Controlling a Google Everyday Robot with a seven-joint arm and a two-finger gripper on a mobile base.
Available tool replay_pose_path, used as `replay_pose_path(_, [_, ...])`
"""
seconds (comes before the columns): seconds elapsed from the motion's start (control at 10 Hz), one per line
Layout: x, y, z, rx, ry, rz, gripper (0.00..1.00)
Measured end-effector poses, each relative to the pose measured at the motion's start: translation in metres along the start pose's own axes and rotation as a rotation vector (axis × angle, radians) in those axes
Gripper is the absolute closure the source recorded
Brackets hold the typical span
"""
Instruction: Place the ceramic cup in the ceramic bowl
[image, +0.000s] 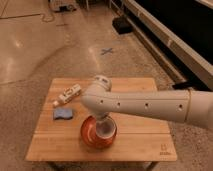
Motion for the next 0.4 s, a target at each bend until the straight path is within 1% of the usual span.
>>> replay_pose_path(0.1, [-0.003,-0.004,-0.002,0.004,-0.002,-0.004,0.39])
replay_pose_path(0.2, [-0.002,-0.008,-0.008,0.010,-0.001,-0.005,0.39])
replay_pose_path(0.3, [0.001,-0.007,-0.012,0.009,0.002,-0.003,0.39])
replay_pose_path(0.4, [0.001,-0.006,-0.012,0.008,0.004,-0.005,0.39])
